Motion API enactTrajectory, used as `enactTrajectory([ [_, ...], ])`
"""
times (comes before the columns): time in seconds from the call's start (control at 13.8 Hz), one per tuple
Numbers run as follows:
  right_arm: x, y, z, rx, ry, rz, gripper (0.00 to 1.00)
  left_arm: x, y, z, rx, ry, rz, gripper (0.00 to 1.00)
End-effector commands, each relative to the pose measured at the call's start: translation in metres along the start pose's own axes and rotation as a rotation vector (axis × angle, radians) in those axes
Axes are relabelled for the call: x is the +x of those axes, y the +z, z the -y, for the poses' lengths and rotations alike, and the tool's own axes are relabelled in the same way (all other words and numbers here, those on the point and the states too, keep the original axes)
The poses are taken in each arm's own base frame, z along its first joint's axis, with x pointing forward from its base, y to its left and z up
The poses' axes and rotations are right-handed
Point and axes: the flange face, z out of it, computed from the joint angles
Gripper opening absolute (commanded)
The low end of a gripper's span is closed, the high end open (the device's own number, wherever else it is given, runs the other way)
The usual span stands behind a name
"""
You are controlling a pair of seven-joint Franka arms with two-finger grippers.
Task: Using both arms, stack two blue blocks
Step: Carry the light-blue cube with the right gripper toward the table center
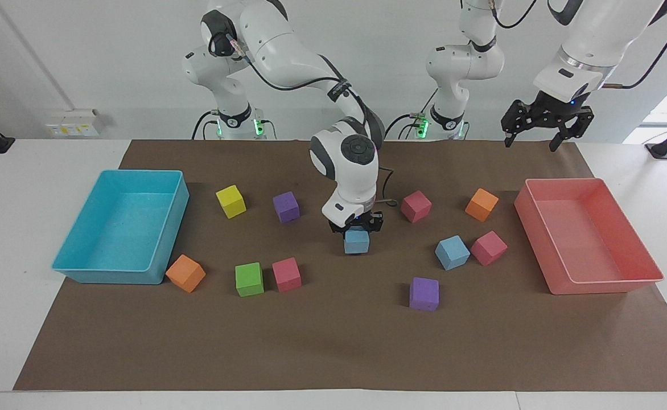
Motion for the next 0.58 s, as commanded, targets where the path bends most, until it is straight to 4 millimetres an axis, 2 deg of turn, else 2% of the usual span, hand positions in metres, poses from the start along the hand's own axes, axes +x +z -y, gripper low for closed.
enactTrajectory([
  [0.0, -0.0055, 0.0192, -0.0074, 0.004, 0.021, 0.005, 0.0, -0.0061, -0.0015, -0.001, -0.011, 0.002, 0.005, 1.0],
  [0.14, -0.0112, 0.0266, -0.0124, -0.002, 0.028, 0.018, 0.0, -0.0061, -0.0015, -0.001, -0.011, 0.002, 0.005, 1.0],
  [0.51, -0.0114, 0.0271, -0.0133, 0.0, 0.038, 0.027, 0.0, -0.0062, -0.0015, -0.0002, -0.011, 0.0, 0.005, 1.0],
])
